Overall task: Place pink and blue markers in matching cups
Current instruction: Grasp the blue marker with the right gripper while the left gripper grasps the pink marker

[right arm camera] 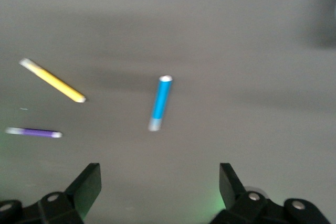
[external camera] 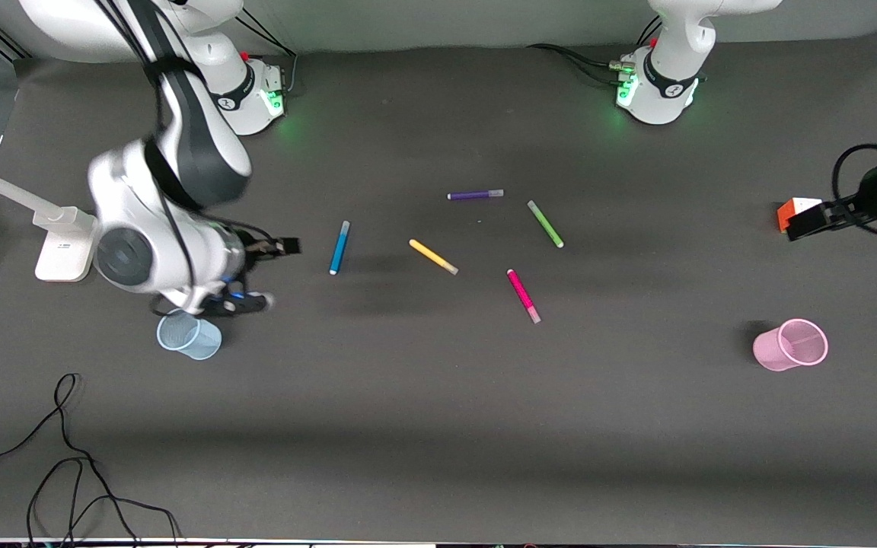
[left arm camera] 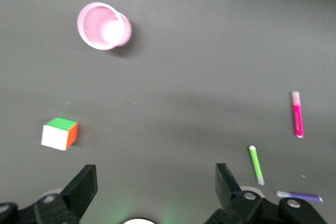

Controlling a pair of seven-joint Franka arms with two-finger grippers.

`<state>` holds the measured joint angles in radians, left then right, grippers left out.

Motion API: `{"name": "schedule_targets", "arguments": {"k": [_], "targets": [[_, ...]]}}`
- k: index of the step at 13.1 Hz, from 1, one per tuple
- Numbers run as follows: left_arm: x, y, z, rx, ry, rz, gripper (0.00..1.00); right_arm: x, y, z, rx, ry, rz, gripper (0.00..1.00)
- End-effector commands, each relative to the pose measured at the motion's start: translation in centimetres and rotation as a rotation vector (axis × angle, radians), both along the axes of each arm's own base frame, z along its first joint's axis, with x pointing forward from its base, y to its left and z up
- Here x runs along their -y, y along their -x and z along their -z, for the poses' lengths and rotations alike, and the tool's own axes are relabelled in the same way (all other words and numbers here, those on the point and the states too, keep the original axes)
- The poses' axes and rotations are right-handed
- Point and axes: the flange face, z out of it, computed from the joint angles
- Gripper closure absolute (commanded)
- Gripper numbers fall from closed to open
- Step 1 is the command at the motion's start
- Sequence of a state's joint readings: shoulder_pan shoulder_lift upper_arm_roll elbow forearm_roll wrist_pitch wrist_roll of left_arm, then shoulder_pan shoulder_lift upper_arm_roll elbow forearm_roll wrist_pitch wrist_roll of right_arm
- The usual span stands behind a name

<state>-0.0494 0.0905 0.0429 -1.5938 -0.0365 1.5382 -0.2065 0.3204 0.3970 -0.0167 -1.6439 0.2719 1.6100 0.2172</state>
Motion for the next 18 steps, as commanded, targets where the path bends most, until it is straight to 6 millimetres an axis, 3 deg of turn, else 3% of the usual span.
{"name": "schedule_targets", "arguments": {"k": [1,3,4,5,8,12,13,16,18], "targets": [[4.0,-1.7,4.4,-0.086,0.113,0.027,0.00,-1.0,-2.2,6.2,-0.086,-0.003,0.098,0.00],[9.4,-2.6,7.6,-0.135,0.098,0.030,0.01,-4.7,-0.9,10.3,-0.091,0.034,0.071,0.00],[11.6,-3.3,8.4,-0.147,0.080,-0.029,0.01,-5.0,-0.5,12.6,-0.109,0.066,0.098,0.00],[14.5,-4.2,10.4,-0.176,0.062,-0.078,0.01,-5.5,-0.3,14.2,-0.114,0.086,0.116,0.00],[24.3,-6.4,18.1,-0.222,-0.008,-0.219,0.01,-5.6,0.0,16.5,-0.116,0.099,0.116,0.00],[29.8,-6.5,26.1,-0.183,-0.025,-0.334,0.01,-2.1,0.8,18.9,-0.192,0.102,0.196,0.00],[31.3,-5.6,28.4,-0.170,-0.028,-0.355,0.00,-0.9,1.1,19.7,-0.209,0.101,0.224,0.00],[33.1,-3.3,32.4,-0.161,-0.037,-0.371,0.02,-0.8,1.8,20.9,-0.220,0.083,0.261,0.00],[33.0,-2.7,34.5,-0.179,-0.052,-0.382,0.03,-1.0,2.2,21.4,-0.209,0.082,0.266,0.02]]}}
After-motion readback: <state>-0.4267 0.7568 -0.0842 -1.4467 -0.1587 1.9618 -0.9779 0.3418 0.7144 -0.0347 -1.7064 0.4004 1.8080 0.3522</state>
